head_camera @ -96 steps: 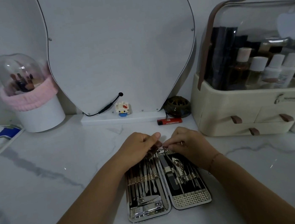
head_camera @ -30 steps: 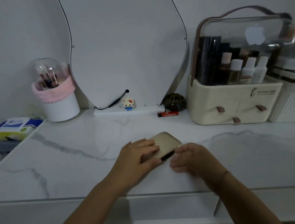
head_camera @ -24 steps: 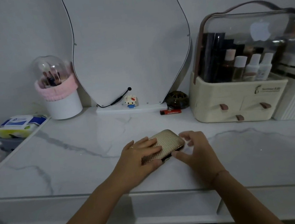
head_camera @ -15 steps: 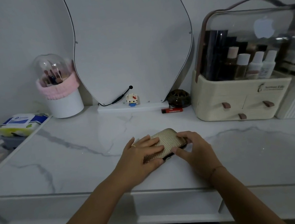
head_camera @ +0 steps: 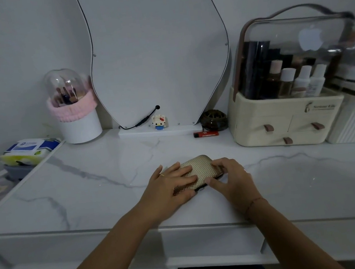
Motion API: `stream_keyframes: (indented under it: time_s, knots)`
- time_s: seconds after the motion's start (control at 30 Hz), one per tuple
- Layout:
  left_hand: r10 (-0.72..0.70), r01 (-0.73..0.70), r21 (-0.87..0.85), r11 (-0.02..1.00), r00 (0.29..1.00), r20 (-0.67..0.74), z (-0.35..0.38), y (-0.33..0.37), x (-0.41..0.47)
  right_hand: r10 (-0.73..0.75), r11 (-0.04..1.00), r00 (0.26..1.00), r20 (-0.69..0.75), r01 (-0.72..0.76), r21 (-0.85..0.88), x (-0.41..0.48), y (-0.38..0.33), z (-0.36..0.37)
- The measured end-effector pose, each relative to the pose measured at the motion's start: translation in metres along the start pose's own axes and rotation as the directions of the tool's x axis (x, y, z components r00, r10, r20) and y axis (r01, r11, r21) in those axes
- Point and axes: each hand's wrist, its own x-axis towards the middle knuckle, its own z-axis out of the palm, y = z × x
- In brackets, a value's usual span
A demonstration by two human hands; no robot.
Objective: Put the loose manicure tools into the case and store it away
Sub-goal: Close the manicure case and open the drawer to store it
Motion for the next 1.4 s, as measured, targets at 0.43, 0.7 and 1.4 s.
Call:
stream_keyframes:
  time_s: [0.43, 0.7, 1.4]
  knots:
    - [-0.191, 0.135, -0.279, 0.951, 0.963, -0.188, -0.004, 0.006, -0.008, 0.096, 0.956, 0.995, -0.007, -0.090, 0.278, -0.006, -0.001, -0.008]
    - [-0.050, 0.046, -0.258, 0.965, 0.999, -0.009, -0.011, 0.001, 0.005, 0.137, 0.960, 0.990, -0.042, -0.122, 0.252, -0.006, 0.000, -0.009]
    - [0.049, -0.030, 0.094, 0.995, 0.978, -0.204, 0.018, 0.032, 0.013, 0.762, 0.647, 0.310, -0.569, -0.311, 0.697, -0.133, 0.124, -0.092]
